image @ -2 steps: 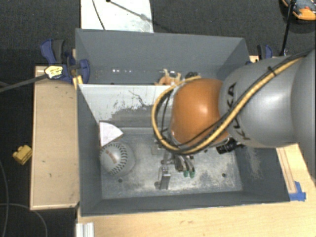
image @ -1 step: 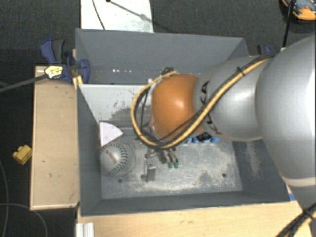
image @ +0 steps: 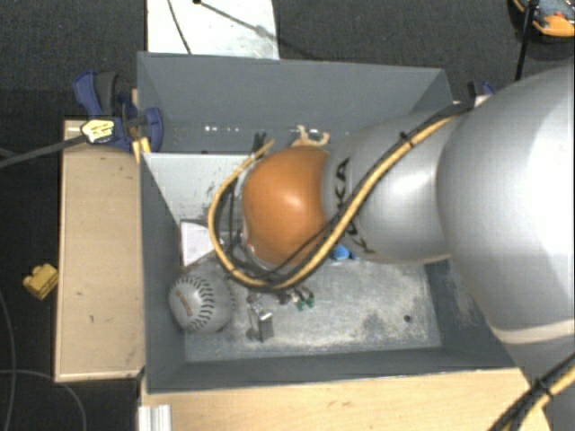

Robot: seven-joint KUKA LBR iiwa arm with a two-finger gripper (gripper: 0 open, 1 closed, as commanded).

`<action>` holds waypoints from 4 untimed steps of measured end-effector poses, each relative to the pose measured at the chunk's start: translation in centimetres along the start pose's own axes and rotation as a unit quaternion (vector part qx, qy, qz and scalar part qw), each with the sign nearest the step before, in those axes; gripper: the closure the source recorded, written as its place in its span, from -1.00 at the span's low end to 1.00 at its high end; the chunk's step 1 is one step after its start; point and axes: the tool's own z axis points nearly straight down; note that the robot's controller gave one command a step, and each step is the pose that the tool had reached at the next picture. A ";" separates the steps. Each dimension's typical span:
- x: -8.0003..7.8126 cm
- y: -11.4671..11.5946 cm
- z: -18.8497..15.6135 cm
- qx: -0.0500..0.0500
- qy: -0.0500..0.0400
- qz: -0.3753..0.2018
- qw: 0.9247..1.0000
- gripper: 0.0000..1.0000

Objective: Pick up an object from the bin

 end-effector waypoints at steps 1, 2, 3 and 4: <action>-2.7 0.8 -1.6 0.001 -0.002 -0.013 1.000 -1.00; -3.8 2.3 2.7 0.006 -0.003 0.006 1.000 -1.00; -4.5 2.4 2.8 0.006 -0.005 -0.143 0.990 1.00; -4.5 2.4 2.8 0.005 -0.005 -0.143 0.990 1.00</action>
Offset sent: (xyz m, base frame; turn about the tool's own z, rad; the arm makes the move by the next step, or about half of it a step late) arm 0.0164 0.0492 -0.0320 0.0017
